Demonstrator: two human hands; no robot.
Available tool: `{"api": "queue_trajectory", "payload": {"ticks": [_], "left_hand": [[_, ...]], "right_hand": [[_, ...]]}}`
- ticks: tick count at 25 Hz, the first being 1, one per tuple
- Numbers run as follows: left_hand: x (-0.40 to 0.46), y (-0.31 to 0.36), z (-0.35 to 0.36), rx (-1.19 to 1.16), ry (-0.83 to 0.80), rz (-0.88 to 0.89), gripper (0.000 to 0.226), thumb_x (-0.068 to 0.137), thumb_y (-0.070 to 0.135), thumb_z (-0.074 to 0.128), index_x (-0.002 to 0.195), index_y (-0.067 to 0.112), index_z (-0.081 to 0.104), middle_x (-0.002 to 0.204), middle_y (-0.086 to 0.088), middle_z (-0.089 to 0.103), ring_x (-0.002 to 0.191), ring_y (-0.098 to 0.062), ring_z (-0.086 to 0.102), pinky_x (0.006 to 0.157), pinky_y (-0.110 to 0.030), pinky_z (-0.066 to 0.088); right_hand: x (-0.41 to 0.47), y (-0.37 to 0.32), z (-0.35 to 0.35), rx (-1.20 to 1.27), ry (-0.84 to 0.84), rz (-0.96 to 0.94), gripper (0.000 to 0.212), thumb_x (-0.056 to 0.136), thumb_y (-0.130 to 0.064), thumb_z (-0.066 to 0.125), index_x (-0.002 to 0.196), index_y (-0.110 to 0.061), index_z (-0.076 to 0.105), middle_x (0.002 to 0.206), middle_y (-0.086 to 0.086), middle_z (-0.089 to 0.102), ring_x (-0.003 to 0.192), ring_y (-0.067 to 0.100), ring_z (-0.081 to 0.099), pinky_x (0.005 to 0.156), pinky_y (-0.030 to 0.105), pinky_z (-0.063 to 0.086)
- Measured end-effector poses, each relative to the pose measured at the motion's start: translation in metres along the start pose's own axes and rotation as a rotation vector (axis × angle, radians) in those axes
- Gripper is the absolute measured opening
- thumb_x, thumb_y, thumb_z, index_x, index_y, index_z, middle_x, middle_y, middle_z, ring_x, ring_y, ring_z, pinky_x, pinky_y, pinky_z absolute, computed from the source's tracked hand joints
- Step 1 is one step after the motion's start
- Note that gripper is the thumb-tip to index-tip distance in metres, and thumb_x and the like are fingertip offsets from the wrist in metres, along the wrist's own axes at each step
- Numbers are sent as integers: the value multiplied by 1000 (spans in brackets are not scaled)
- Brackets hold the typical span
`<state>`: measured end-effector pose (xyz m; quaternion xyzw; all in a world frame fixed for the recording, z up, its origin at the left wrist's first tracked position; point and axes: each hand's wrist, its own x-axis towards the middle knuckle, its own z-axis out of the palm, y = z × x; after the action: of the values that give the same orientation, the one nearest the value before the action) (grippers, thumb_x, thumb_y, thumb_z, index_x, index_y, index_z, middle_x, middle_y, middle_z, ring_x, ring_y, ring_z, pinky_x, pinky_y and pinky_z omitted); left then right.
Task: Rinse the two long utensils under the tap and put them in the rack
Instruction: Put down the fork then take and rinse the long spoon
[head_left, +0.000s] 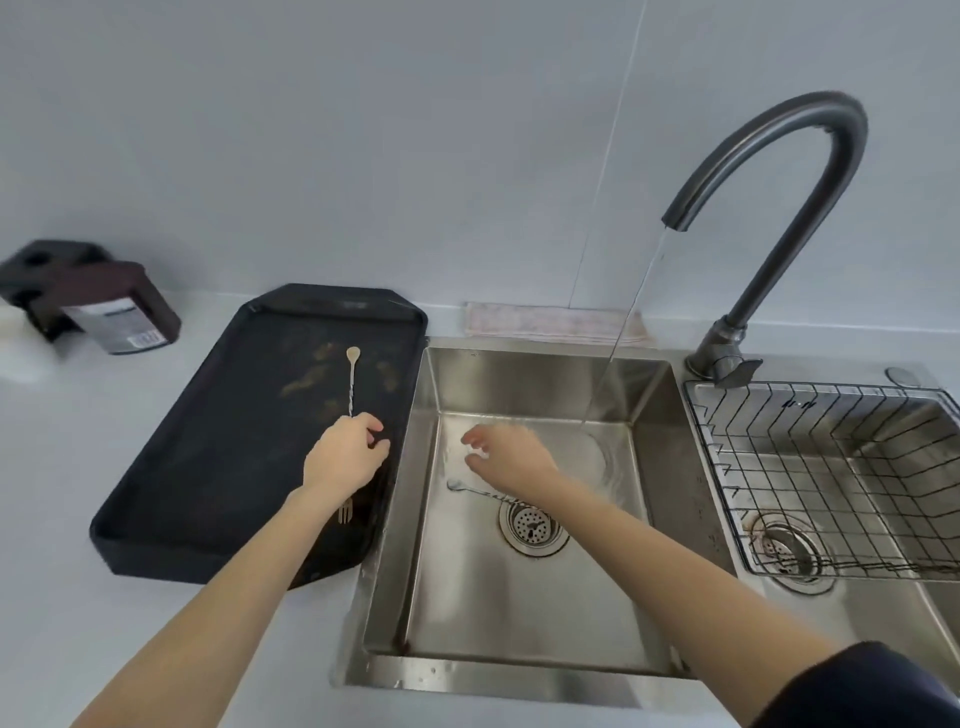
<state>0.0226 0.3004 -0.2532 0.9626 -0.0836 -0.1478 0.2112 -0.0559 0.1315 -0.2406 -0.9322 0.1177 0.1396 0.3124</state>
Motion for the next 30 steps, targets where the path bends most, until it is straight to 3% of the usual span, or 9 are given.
{"api": "queue_trajectory", "payload": {"ticks": [3, 8, 11, 14, 17, 21, 24, 26, 30], "left_hand": [[6, -17, -8, 56, 5, -24, 31, 90, 24, 52, 118, 10, 54, 118, -12, 57, 100, -29, 59, 85, -38, 50], [17, -38, -5, 61, -21, -83, 27, 88, 29, 56, 103, 7, 56, 112, -14, 57, 87, -25, 53, 77, -36, 45], [22, -45, 3, 40, -69, -133, 32, 87, 33, 58, 103, 5, 56, 110, -14, 61, 99, -30, 58, 78, -36, 45], [23, -49, 9, 21, -63, -164, 33, 86, 32, 59, 103, 3, 56, 109, -16, 63, 101, -32, 59, 78, -37, 45], [27, -50, 8, 15, -51, -197, 28, 87, 28, 58, 103, 5, 60, 109, -17, 65, 102, -35, 60, 80, -38, 47], [28, -48, 4, 9, -80, -223, 25, 87, 23, 57, 101, 4, 66, 99, -18, 66, 93, -34, 61, 76, -36, 48], [26, -48, 1, -57, -119, -214, 22, 87, 21, 56, 97, 4, 67, 98, -16, 70, 92, -31, 63, 78, -35, 49], [23, -47, -1, -111, -127, -212, 21, 88, 23, 56, 99, 7, 65, 100, -14, 70, 90, -27, 63, 77, -33, 48], [17, -33, -10, -261, -113, -158, 18, 87, 21, 56, 96, 7, 63, 81, -7, 67, 86, -26, 66, 88, -36, 54]], "right_hand": [[15, -25, 10, 49, 11, -8, 31, 90, -17, 47, 118, -14, 61, 115, 8, 68, 106, 26, 63, 93, 35, 49], [40, -55, 32, 162, -29, -12, 27, 91, -15, 50, 113, -8, 64, 118, 11, 67, 81, 23, 61, 79, 33, 52], [55, -66, 47, 235, -84, 36, 28, 91, -13, 50, 116, -7, 62, 113, 15, 69, 100, 25, 64, 91, 31, 50], [67, -73, 60, 357, -143, 113, 28, 92, -9, 46, 117, -4, 59, 107, 20, 71, 91, 18, 61, 86, 26, 52], [77, -80, 69, 419, -149, 161, 29, 92, -5, 48, 118, -1, 58, 115, 21, 67, 109, 27, 62, 102, 36, 48], [81, -92, 77, 359, -140, 160, 35, 91, -6, 48, 126, -4, 54, 128, 16, 60, 124, 28, 51, 105, 32, 40], [82, -92, 80, 455, -159, 223, 37, 90, -6, 50, 126, -1, 52, 126, 17, 60, 121, 29, 53, 103, 31, 42], [82, -91, 80, 558, -148, 274, 41, 89, -7, 53, 128, 1, 48, 124, 20, 61, 115, 31, 58, 104, 37, 46], [73, -84, 60, 876, -76, 316, 40, 89, 0, 53, 128, 5, 47, 123, 25, 61, 109, 31, 62, 100, 36, 49]]}}
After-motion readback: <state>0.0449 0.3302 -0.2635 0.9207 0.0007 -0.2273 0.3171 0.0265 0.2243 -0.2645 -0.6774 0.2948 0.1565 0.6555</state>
